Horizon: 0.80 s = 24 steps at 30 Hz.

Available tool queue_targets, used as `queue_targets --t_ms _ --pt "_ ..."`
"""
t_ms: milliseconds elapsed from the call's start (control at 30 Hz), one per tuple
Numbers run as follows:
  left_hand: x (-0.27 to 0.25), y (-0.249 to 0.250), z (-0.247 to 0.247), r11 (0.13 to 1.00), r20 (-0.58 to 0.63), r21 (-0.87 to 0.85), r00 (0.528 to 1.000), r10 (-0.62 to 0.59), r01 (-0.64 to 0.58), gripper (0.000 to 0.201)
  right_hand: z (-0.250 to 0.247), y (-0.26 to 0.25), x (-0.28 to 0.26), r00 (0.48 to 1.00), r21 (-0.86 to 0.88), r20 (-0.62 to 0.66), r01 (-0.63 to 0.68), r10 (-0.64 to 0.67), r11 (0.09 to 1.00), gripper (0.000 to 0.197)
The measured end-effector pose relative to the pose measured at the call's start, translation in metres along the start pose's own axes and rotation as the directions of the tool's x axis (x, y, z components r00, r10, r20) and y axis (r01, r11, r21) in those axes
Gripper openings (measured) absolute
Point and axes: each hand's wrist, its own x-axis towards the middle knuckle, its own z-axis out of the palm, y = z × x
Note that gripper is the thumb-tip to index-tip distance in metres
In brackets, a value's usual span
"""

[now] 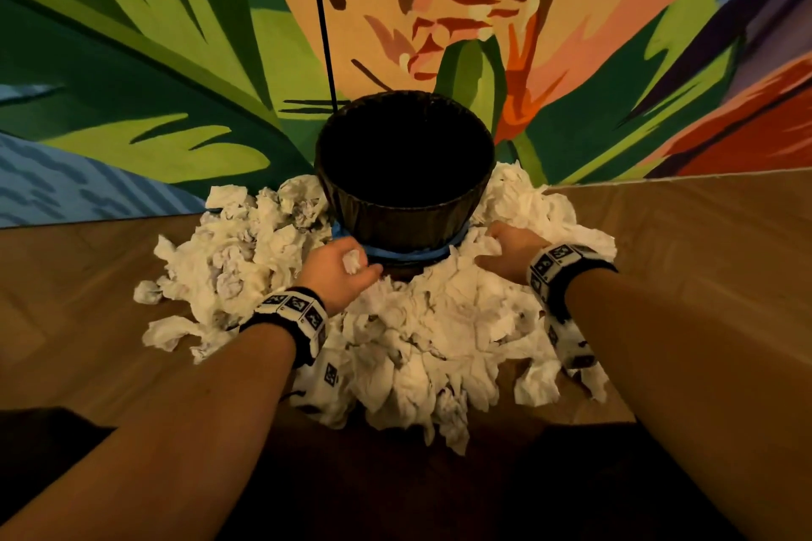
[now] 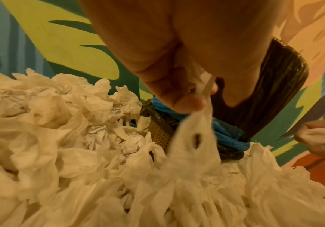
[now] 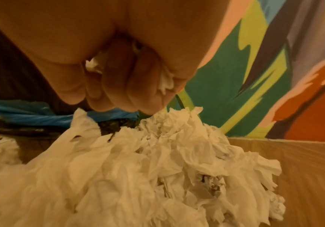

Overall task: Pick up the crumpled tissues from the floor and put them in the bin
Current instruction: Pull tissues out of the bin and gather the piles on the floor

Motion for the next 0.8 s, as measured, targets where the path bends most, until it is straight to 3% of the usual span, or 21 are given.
queue_targets --t_ms 100,200,267,367,467,600,800 --pt "-0.002 -0.002 0.0 0.994 0.033 0.105 0.999 0.011 -0.014 0.052 0.006 -0.012 -0.006 0.996 -0.061 0.04 0.084 -0.081 0.995 0.047" --pt "0.0 -0.003 0.002 0.986 0.016 0.161 0.999 -0.034 0.031 0.042 0.01 -0.024 -0.01 0.985 -0.18 0.104 0.156 -0.139 0.971 0.044" --pt "0.001 -0.005 0.001 0.987 0.017 0.131 0.996 -0.091 0.088 0.025 0.016 -0.028 -0.01 0.982 -0.257 0.139 0.158 -0.125 0.954 0.051" --pt "-0.001 -0.009 0.0 0.984 0.038 0.016 0.983 -0.18 0.18 0.04 0.031 -0.03 -0.01 0.975 -0.375 0.188 0.181 -0.117 0.909 0.077" --pt "-0.006 -0.014 0.004 0.969 0.004 0.232 0.996 -0.094 0.091 0.042 0.05 -0.035 -0.01 0.972 -0.457 0.187 0.214 -0.142 0.863 0.09" --pt "-0.007 -0.023 0.016 0.892 0.088 0.452 0.996 -0.025 -0.017 0.025 0.067 -0.042 -0.009 0.964 -0.472 0.173 0.261 -0.202 0.842 0.062" --pt "0.004 -0.03 0.032 0.744 0.239 0.643 0.971 0.028 -0.179 0.049 0.061 -0.048 -0.007 0.944 -0.246 0.213 0.301 -0.251 0.921 0.058"
